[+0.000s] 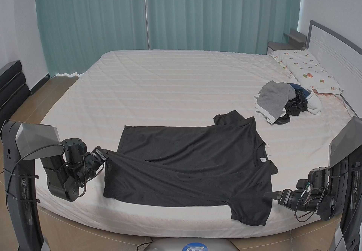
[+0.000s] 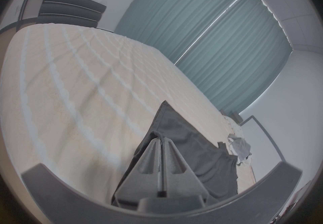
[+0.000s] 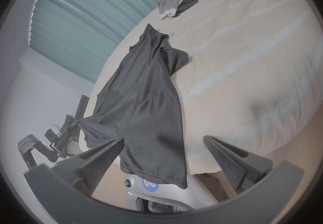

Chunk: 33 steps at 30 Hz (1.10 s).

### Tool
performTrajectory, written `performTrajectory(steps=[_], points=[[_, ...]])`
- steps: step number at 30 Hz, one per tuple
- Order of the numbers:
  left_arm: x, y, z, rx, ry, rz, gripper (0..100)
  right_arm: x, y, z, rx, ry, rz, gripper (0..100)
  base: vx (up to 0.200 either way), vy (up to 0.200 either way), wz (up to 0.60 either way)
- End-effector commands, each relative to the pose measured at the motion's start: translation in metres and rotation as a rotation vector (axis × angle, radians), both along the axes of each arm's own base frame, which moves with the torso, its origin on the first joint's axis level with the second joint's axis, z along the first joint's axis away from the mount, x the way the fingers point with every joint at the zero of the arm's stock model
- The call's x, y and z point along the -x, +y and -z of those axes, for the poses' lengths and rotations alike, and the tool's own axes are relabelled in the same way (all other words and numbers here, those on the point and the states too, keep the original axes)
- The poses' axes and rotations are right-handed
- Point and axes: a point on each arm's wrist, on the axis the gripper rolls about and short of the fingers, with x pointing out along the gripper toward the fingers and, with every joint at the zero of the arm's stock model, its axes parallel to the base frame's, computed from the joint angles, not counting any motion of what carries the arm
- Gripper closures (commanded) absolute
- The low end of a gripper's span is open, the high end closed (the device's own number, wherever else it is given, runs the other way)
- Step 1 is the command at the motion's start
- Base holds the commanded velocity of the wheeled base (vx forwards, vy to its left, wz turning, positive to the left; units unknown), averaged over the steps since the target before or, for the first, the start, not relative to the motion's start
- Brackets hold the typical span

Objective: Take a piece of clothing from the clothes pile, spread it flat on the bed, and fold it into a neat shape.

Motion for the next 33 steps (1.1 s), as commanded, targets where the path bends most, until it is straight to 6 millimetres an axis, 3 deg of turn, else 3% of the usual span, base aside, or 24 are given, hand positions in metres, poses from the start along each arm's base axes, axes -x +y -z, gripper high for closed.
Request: performTrajectory(steps=[1,14,15,24,30,33], points=[[-0.004,-0.003,-0.003,0.012,-0.034,-0.012,100,0.000,0.001,0.000,0.000,-0.005,-0.005,0,0.000,0.000,0.00],[-0.001,-0.011,0.012,-0.009,-0.019,0.019,100,-0.001,0.001,0.001,0.000,-0.005,-0.005,0,0.000,0.000,0.00],[-0.001,-0.011,0.013,-0.010,-0.016,0.022,0,-0.001,0.001,0.001,0.000,-0.005,-0.007,0,0.000,0.000,0.00],[0.000,0.000,0.013,-0.003,-0.003,0.005,0,0.000,0.001,0.000,-0.001,-0.005,-0.004,0,0.000,0.000,0.00],[0.049,0.015,-0.018,0.120,0.040,0.262,0,0.000,0.001,0.001,-0.001,-0.003,-0.003,0,0.000,0.000,0.00],[0.061,0.015,-0.018,0.100,0.051,0.386,0,0.000,0.001,0.001,-0.001,-0.002,-0.004,0,0.000,0.000,0.00]])
